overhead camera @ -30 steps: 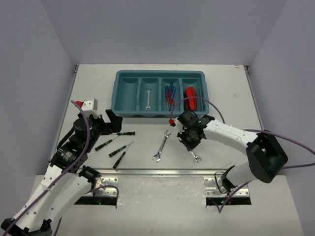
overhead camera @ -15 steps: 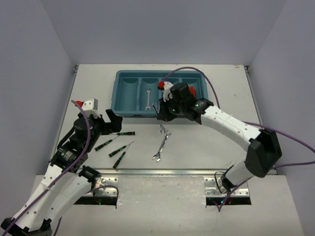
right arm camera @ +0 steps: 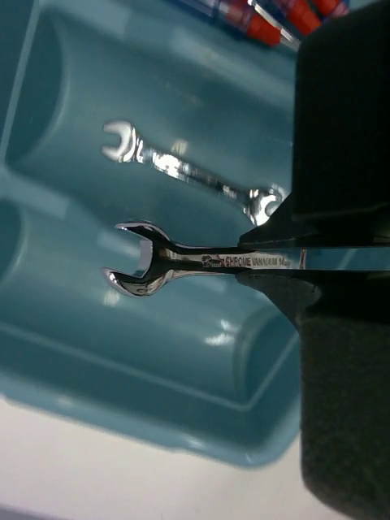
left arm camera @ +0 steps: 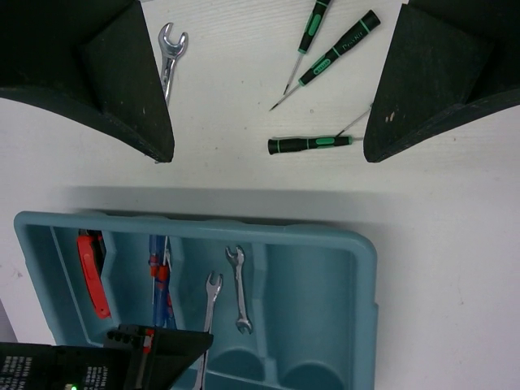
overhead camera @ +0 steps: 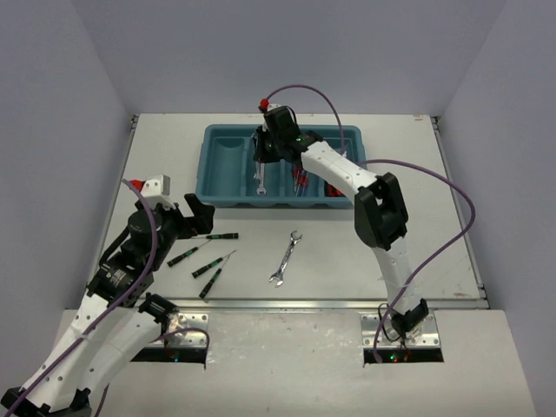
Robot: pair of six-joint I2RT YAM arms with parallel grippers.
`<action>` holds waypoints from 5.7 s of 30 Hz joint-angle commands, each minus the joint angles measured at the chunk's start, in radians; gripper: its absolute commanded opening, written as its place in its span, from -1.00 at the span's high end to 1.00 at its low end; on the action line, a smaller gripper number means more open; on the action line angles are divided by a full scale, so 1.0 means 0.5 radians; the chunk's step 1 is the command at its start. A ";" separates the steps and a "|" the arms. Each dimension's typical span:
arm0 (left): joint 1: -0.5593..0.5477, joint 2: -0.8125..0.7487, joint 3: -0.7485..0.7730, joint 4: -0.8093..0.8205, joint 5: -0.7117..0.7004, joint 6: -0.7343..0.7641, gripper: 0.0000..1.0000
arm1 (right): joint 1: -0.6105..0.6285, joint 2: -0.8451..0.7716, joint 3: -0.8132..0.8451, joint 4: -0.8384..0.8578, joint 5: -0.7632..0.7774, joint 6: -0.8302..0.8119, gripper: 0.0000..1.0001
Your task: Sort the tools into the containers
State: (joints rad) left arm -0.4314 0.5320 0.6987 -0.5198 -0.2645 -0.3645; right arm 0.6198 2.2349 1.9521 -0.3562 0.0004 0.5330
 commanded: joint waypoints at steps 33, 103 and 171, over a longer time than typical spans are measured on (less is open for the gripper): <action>-0.024 0.001 0.008 0.067 -0.028 0.002 -1.00 | 0.653 -1.384 -1.517 -0.645 1.389 1.376 -0.98; -0.033 -0.071 0.007 0.073 -0.014 0.005 -1.00 | 0.764 -1.051 -1.641 -0.837 0.746 2.047 1.00; -0.033 0.333 0.146 -0.193 -0.479 -0.267 -1.00 | -0.126 -1.739 -1.662 -0.038 0.088 -0.214 -0.98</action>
State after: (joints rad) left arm -0.4389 0.6177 0.7067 -0.5600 -0.3699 -0.4078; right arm 0.5532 1.5510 1.4113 -0.4660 -0.0229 0.4667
